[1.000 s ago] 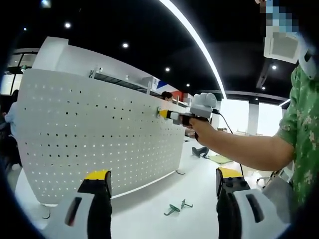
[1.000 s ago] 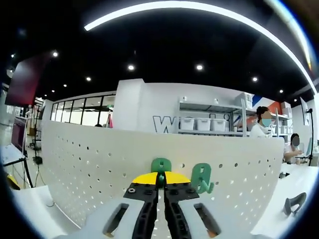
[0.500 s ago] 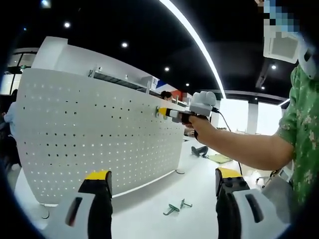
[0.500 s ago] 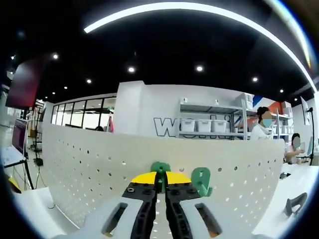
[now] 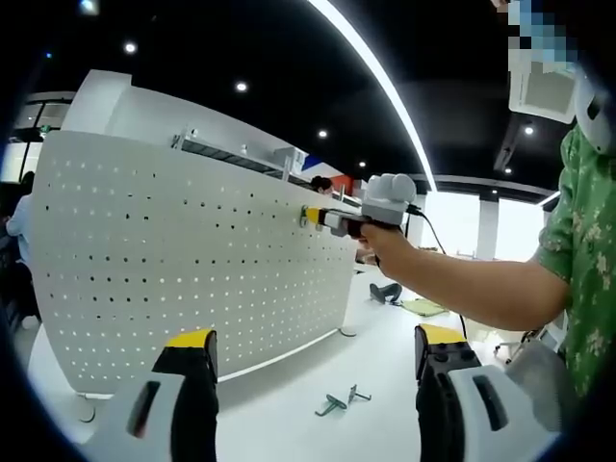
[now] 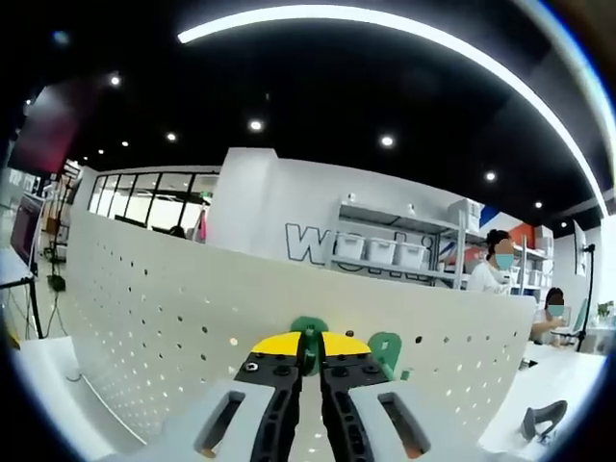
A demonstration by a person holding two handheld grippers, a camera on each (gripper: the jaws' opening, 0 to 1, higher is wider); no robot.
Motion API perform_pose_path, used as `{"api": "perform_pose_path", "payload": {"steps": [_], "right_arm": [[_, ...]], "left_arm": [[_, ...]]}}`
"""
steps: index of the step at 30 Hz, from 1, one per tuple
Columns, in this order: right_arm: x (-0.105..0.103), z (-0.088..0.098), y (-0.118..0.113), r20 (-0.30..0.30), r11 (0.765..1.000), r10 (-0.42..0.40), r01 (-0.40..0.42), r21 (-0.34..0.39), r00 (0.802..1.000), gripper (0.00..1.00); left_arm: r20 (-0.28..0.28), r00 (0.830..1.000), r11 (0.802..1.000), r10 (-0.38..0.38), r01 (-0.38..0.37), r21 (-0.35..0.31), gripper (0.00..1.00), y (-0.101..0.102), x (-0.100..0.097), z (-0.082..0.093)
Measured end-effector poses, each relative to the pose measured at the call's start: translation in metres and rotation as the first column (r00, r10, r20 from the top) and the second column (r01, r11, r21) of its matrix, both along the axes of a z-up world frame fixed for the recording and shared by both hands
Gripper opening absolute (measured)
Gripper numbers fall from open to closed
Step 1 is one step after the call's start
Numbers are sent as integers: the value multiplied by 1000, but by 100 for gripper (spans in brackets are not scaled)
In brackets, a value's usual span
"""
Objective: Insert the hook assembly into the mounting plate slot until the hook locks in place.
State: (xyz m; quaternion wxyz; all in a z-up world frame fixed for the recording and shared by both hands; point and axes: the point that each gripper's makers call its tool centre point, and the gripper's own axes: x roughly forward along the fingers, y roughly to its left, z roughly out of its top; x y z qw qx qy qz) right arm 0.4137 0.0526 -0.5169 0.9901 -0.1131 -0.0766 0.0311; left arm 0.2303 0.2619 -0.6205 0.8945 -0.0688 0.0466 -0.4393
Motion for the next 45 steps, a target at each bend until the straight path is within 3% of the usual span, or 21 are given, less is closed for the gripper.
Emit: {"api": "perform_pose_path", "payload": {"steps": [22,31,45], "right_arm": [[0,-13,-2,-40,1000,13,-13,23,999,6],[0,-30,-8,-82,1000,4,-2,22,997,7],[-17,-40,-11,-82,1000,17,-16,16,997,11]], "left_arm": [[8,1000,1000,-6,6,-1,85,-2,-2,3],[10,1000,1000,-6,6,3,85,-1,-4,3],[13,1000,1000,-10,10,7,85,-3,-7,4]]}}
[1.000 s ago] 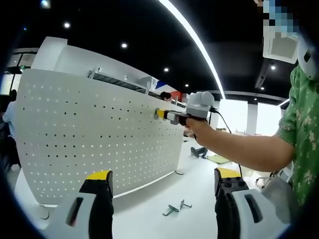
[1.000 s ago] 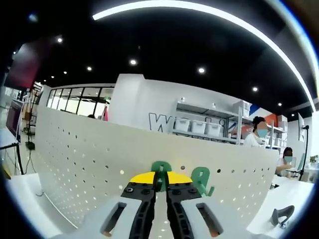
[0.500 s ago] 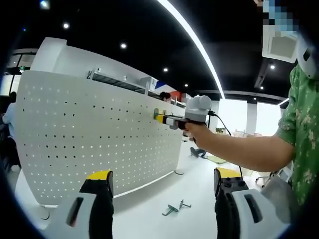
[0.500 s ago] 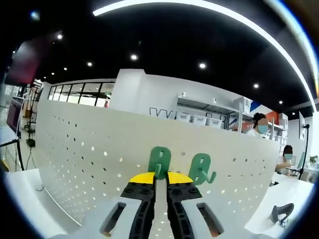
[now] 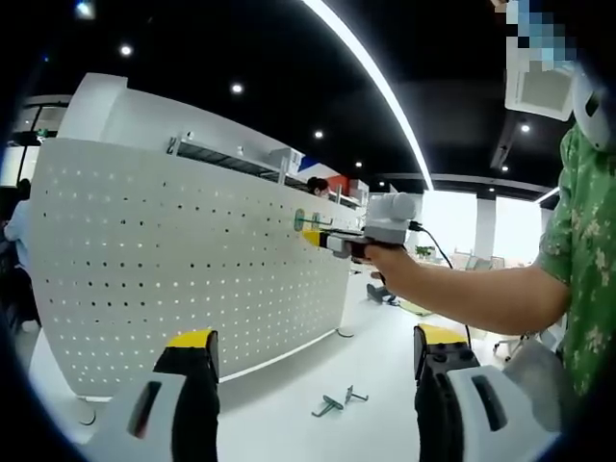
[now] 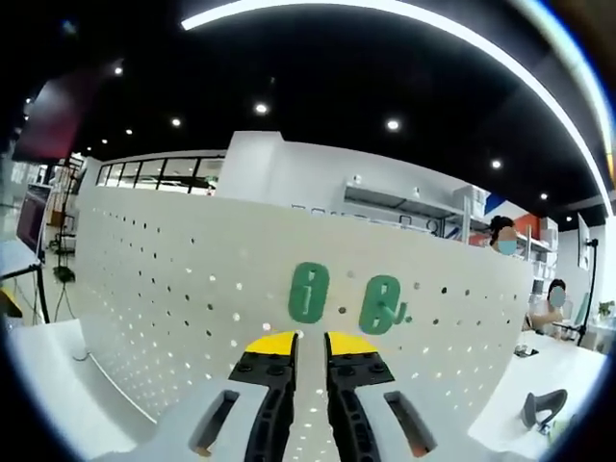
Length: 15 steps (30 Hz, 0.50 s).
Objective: Insert the hook assembly into the mounting plate slot until the hook locks in place.
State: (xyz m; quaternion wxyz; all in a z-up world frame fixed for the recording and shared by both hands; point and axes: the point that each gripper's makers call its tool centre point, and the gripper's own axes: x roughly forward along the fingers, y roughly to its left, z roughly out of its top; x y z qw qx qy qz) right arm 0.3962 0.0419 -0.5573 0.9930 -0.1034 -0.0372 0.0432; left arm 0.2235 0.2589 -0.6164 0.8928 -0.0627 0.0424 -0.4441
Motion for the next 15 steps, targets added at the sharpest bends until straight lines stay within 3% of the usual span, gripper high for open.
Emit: {"api": "perform_pose_path", "payload": {"steps": [15], "right_arm": [[-20,-5,2,-16,999,33,-32,27,999,30]], "left_arm": [[13,1000,1000,-10,10,3,85,-4,-4,5]]}}
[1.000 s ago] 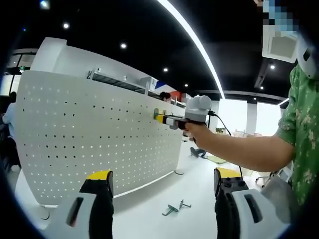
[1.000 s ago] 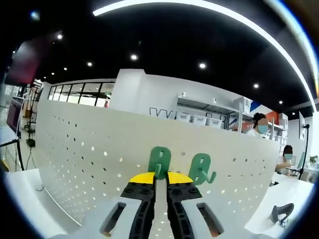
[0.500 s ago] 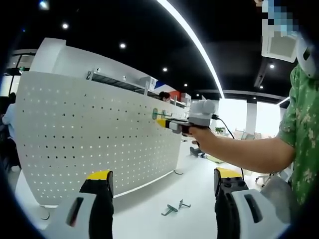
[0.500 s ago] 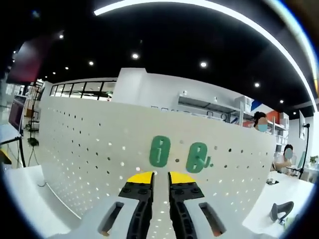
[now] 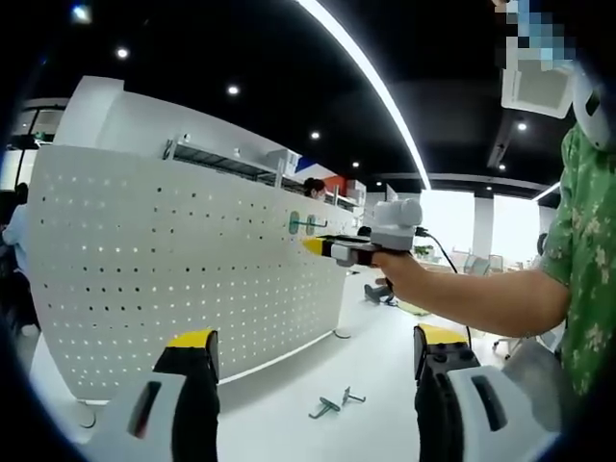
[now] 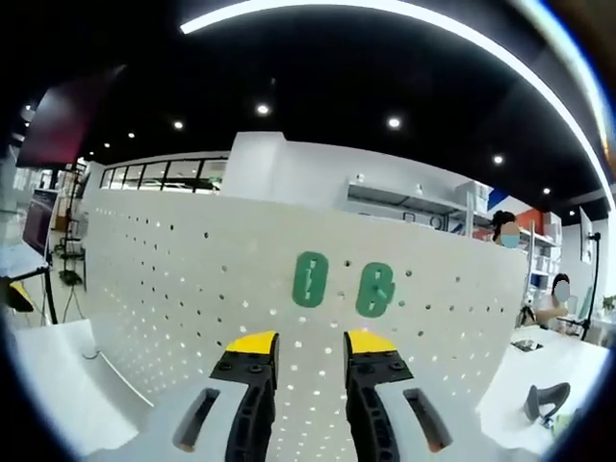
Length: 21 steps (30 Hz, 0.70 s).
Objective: Insert the hook assembly into the mounting plate slot until the hook locks in place.
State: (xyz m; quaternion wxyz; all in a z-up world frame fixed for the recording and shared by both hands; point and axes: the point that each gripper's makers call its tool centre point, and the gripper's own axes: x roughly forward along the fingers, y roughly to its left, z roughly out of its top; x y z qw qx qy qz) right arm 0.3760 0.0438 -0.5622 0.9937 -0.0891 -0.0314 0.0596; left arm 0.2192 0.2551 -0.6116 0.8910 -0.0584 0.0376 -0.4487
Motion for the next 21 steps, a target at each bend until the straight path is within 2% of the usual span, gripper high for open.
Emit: {"api": "perform_pose_path", "payload": {"steps": [13,21], "right_arm": [[-17,-11,3,-28,995,72,-70,65,997,46],[-30,-11,3,-19,988,110,-107,112,994,57]], "left_arm": [[8,1000,1000,-6,6,3,85,-4,-6,3],[11,1000,1000,-14,14,7,85,-8,-10,5]]}}
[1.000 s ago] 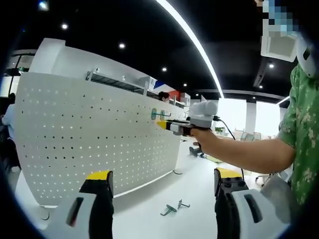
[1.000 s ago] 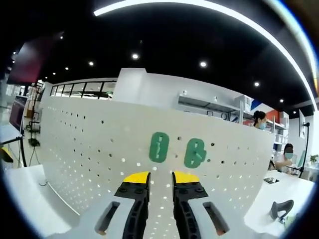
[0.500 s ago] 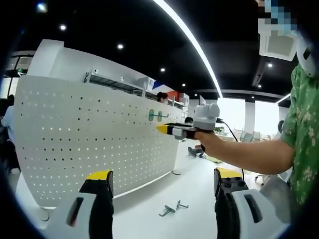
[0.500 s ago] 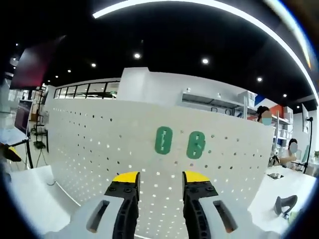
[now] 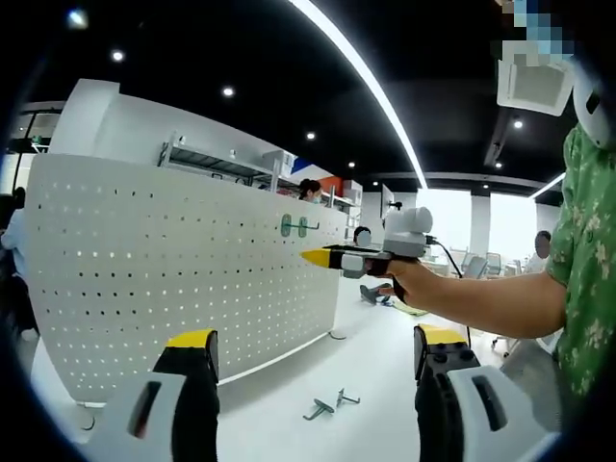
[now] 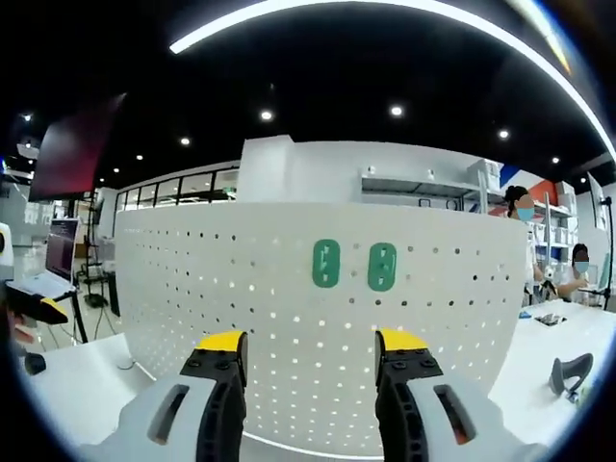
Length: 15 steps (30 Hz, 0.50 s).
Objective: Insert the hook assembly into the mounting plate slot until the hook locks in place.
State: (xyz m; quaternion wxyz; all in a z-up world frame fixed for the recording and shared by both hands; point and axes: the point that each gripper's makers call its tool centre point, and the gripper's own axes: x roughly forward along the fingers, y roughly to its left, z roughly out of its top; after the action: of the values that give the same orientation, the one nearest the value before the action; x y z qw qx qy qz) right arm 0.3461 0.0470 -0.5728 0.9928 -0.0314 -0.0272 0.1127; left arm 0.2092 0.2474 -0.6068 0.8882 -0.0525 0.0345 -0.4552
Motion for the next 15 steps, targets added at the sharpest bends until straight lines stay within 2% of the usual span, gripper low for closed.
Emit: {"api": "perform_pose_path", "payload": {"steps": [15], "right_arm": [[-30,5,2,1,999,28,-28,-29,1000,59]], "left_arm": [[5,1000,1000,-10,10,11,85,-4,-11,1]]}}
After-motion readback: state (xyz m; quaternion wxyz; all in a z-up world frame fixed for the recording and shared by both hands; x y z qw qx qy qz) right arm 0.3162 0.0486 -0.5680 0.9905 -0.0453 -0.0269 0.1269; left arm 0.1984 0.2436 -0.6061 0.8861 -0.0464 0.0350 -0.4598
